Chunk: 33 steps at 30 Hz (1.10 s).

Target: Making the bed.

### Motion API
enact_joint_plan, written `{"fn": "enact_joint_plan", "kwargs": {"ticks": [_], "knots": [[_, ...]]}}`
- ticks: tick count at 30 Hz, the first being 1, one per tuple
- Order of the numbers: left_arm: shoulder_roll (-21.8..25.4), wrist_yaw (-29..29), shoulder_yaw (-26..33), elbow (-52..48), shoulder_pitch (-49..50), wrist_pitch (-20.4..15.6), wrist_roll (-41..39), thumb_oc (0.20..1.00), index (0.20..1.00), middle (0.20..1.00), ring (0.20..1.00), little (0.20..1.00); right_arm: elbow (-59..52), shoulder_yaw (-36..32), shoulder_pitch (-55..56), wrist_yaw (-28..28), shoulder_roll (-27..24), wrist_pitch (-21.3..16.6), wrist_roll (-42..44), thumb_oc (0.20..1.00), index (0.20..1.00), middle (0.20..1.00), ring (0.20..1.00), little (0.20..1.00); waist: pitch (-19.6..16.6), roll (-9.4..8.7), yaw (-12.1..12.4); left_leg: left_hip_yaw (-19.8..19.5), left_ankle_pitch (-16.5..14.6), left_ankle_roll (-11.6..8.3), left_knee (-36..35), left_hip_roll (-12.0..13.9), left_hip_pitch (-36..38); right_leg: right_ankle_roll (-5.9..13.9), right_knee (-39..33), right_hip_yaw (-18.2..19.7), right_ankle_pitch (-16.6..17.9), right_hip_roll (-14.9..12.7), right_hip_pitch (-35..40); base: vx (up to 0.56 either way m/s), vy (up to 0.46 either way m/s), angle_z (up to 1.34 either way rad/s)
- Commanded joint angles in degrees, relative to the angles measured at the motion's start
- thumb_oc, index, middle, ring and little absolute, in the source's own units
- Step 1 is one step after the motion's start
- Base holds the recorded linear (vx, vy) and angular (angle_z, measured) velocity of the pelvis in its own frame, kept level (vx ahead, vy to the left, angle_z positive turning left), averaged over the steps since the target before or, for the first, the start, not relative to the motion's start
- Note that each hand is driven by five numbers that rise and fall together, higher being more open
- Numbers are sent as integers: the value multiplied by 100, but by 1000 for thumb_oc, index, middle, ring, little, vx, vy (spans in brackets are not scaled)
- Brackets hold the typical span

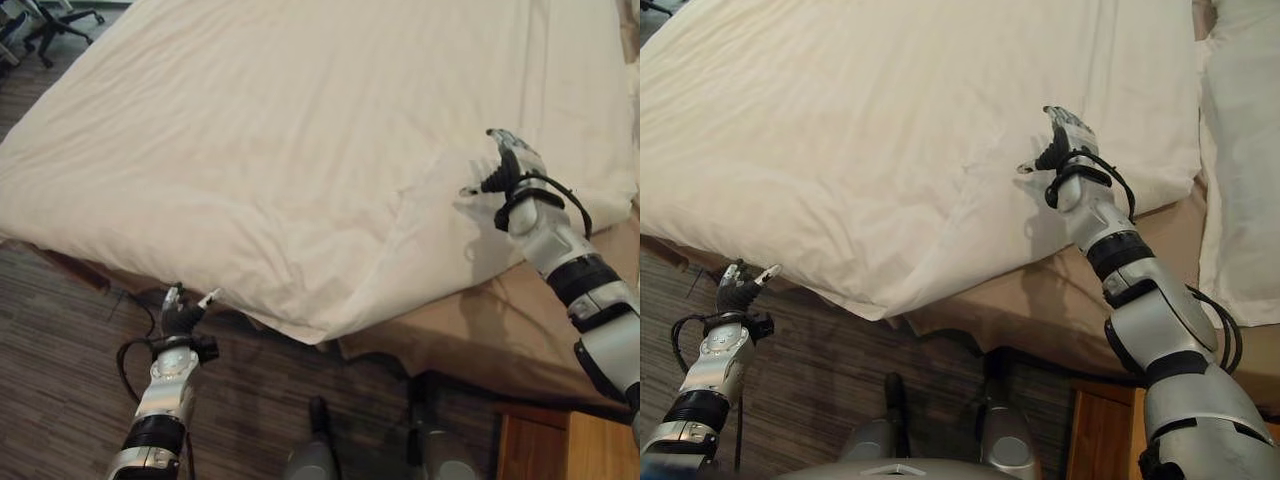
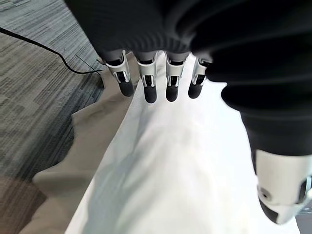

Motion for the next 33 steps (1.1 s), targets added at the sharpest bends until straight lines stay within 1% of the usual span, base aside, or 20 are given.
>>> {"fn": "enact_joint_plan", "kwargs": {"ticks": [1, 5, 9, 10, 11, 12, 13, 14, 15, 16, 17, 18, 22, 23, 24, 25, 26, 27, 28, 33], "knots": [[564, 154, -208, -58, -351, -360, -211, 1000, 1000, 1000, 1000, 1000, 100, 194, -691, -260, 114, -138, 120, 1000, 1000, 1000, 1000, 1000, 142, -372, 58, 97, -257, -141, 66, 85, 206, 328, 106, 217, -971, -386, 287, 0, 0, 0], [539, 179, -305, -87, -497, -412, -247, 1000, 1000, 1000, 1000, 1000, -98, 170, -686, -305, 237, -165, 152, 1000, 1000, 1000, 1000, 1000, 264, -344, 61, 54, -203, -149, 66, 69, 4, 325, 106, 248, -904, -396, 77, -44, -19, 1], [471, 283, -344, -96, -628, -466, -328, 1000, 1000, 1000, 1000, 1000, -218, 94, -588, -414, 362, -170, 211, 1000, 1000, 1000, 1000, 1000, 396, -263, 50, 23, -153, -148, 66, 58, -222, 332, 108, 310, -845, -395, -157, -45, -25, 1], [472, 283, -345, -93, -628, -468, -330, 1000, 1000, 1000, 1000, 1000, -219, 94, -586, -416, 363, -169, 210, 667, 667, 667, 667, 667, 389, -264, 51, 24, -152, -147, 66, 57, -228, 332, 109, 311, -844, -395, -164, -59, -14, 3], [415, 277, -330, -110, -592, -464, -384, 1000, 1000, 1000, 1000, 1000, -202, 65, -490, -433, 406, -152, 164, 467, 467, 467, 467, 467, 412, -229, 48, 26, -134, -144, 66, 45, -295, 331, 106, 338, -833, -405, -222, -42, -1, 4], [387, 282, -315, -95, -568, -458, -377, 1000, 1000, 1000, 1000, 1000, -208, 49, -432, -449, 400, -133, 150, 467, 467, 467, 467, 467, 412, -207, 41, 30, -136, -140, 66, 41, -302, 327, 106, 354, -838, -401, -230, -57, 4, 2], [357, 266, -314, -114, -536, -448, -370, 1000, 1000, 1000, 1000, 1000, -200, 23, -374, -448, 428, -117, 149, 504, 504, 504, 504, 504, 424, -186, 36, 29, -133, -138, 66, 38, -305, 330, 106, 379, -834, -404, -237, -37, 12, 0], [322, 269, -307, -134, -497, -449, -356, 1000, 1000, 1000, 1000, 1000, -185, 0, -330, -449, 426, -112, 153, 482, 482, 482, 482, 482, 424, -176, 27, 37, -136, -135, 66, 35, -296, 333, 106, 386, -841, -402, -232, -36, 24, -1], [285, 279, -328, -139, -489, -433, -332, 1000, 1000, 1000, 1000, 1000, -162, -36, -287, -455, 440, -105, 174, 347, 347, 347, 347, 347, 425, -166, 9, 49, -141, -132, 66, 30, -274, 337, 106, 398, -837, -405, -221, -32, 40, -2], [273, 280, -353, -166, -490, -436, -316, 1000, 1000, 1000, 1000, 1000, -144, -72, -285, -465, 417, -118, 242, 260, 260, 260, 260, 260, 428, -164, -14, 65, -151, -129, 66, 21, -241, 341, 106, 409, -840, -405, -200, -35, 51, -2], [261, 299, -366, -175, -509, -435, -318, 1000, 1000, 1000, 1000, 1000, -123, -117, -261, -485, 419, -121, 307, 222, 222, 222, 222, 222, 422, -166, -36, 72, -163, -123, 66, 17, -212, 343, 106, 417, -842, -408, -185, -30, 61, -1], [251, 319, -392, -190, -575, -437, -294, 1000, 1000, 1000, 1000, 1000, -137, -208, -216, -520, 427, -142, 442, 200, 200, 200, 200, 200, 407, -181, -73, 96, -188, -114, 66, 17, -161, 347, 106, 431, -852, -416, -137, -25, 63, -2], [137, 337, -493, -230, -643, -315, -186, 1000, 1000, 1000, 1000, 1000, -591, -705, 497, -641, 562, -174, 667, 200, 200, 200, 200, 200, 305, -272, -201, 175, -321, -54, 66, -21, 137, 361, 106, 452, -843, -457, 87, 17, 58, 0], [76, 325, -485, -302, -556, -256, -105, 1000, 1000, 1000, 1000, 1000, -946, -893, 927, -625, 576, -173, 598, 200, 200, 200, 200, 200, 258, -309, -242, 202, -372, -29, 66, -31, 235, 368, 106, 467, -847, -471, 164, 44, 73, 0], [-47, 299, -412, -412, -418, -161, 11, 1000, 1000, 1000, 1000, 1000, -1354, -1175, 1609, -599, 641, -213, 499, 200, 200, 200, 200, 200, 170, -354, -328, 242, -450, 15, 66, -51, 375, 377, 106, 485, -836, -491, 261, 42, 58, -5], [-48, 302, -424, -432, -385, -151, 19, 1000, 1000, 1000, 1000, 1000, -1411, -1197, 1676, -588, 636, -192, 482, 200, 200, 200, 200, 200, 157, -359, -314, 247, -456, 17, 66, -54, 394, 380, 106, 489, -841, -494, 278, 46, 88, -8], [-165, 246, -303, -576, -133, -37, 119, 1000, 1000, 1000, 1000, 1000, -1884, -1542, 2401, -501, 549, -229, 353, 200, 200, 200, 200, 200, 65, -403, -412, 310, -526, 50, 66, -68, 526, 402, 106, 514, -827, -521, 356, 26, 79, -16], [-223, 208, -261, -656, -12, -3, 173, 1000, 1000, 1000, 1000, 1000, -2085, -1703, 2734, -453, 525, -254, 293, 200, 200, 200, 200, 200, 19, -430, -465, 346, -551, 68, 66, -79, 588, 412, 106, 529, -822, -528, 387, 26, 79, -15], [-226, 209, -277, -680, 25, 8, 179, 1000, 1000, 1000, 1000, 1000, -2151, -1731, 2811, -434, 519, -230, 276, 200, 200, 200, 200, 200, 2, -434, -441, 358, -558, 70, 66, -82, 607, 416, 106, 540, -825, -530, 399, 13, 59, -30], [-361, 94, 7, -905, 551, 212, 463, 1000, 1000, 1000, 1000, 1000, -2838, -2697, 4338, -272, 335, -274, 224, 200, 200, 200, 200, 200, -249, -570, -726, 549, -661, 131, 66, -106, 896, 468, 106, 626, -793, -546, 526, 13, 65, -29]]}}
